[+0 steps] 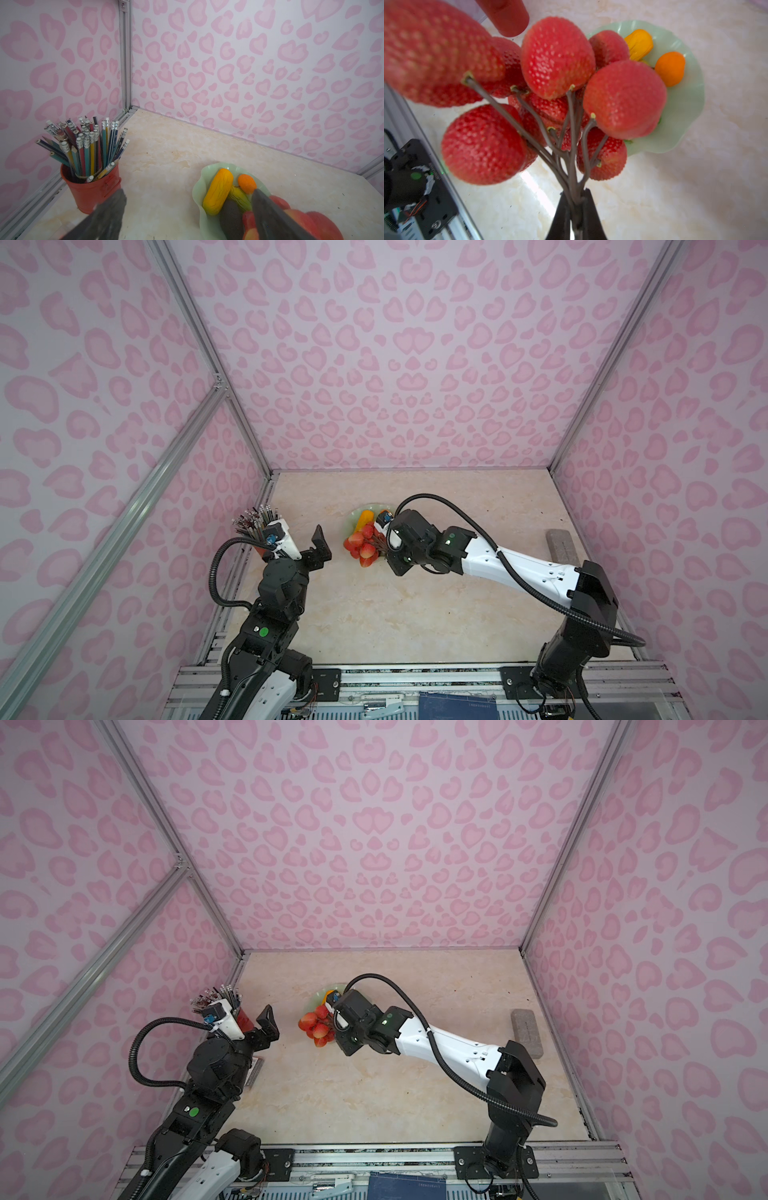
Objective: Place and organize the fake fruits in the fruit bowl
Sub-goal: 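Lift the strawberry bunch over the bowl and release it with the right gripper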
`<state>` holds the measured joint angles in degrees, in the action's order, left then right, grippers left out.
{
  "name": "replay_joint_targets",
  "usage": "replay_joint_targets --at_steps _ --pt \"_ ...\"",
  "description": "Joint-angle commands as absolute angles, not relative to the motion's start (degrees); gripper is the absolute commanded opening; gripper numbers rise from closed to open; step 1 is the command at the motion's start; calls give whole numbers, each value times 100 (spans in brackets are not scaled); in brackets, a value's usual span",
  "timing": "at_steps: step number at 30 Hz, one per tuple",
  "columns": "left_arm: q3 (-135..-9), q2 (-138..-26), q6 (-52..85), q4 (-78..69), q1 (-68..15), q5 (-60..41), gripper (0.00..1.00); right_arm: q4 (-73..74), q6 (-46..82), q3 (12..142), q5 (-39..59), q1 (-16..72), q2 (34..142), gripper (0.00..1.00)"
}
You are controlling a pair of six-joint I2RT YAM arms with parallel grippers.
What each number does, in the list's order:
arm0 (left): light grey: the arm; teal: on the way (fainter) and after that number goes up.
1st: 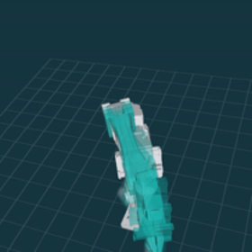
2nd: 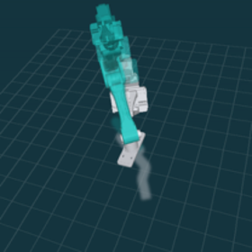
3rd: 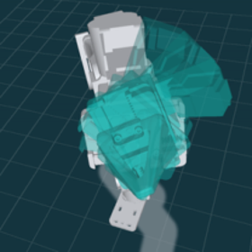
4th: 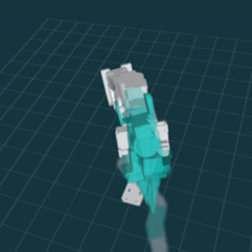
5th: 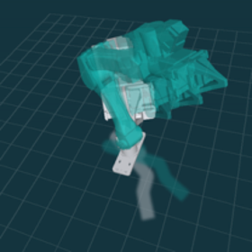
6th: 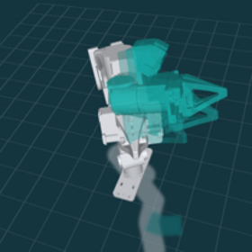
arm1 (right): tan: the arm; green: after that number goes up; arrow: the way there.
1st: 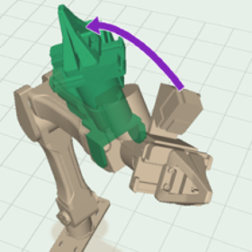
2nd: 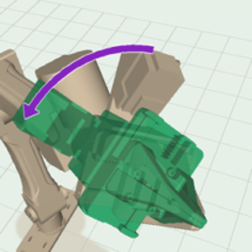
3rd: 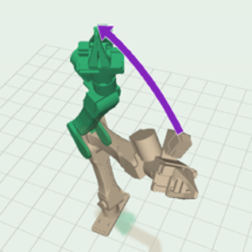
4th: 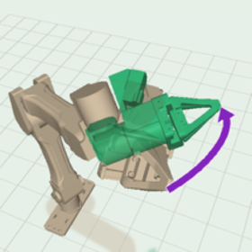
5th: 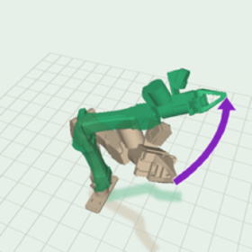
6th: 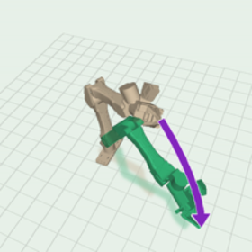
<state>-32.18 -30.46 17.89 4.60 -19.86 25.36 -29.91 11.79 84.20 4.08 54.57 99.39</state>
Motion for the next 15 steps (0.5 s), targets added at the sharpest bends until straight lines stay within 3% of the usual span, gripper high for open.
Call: replay_joint_targets --at_steps 1,11,15 --pt "-3217 -2989 1767 463 -1986 2577 95 -2690 781 8836 267 5237 10337 0" --pt "-3183 -3075 1840 419 -1985 2502 95 -2344 545 9708 773 4597 11637 0" --pt "-3165 -3202 1890 349 -1986 2368 95 -2181 483 9451 712 4563 11838 0"
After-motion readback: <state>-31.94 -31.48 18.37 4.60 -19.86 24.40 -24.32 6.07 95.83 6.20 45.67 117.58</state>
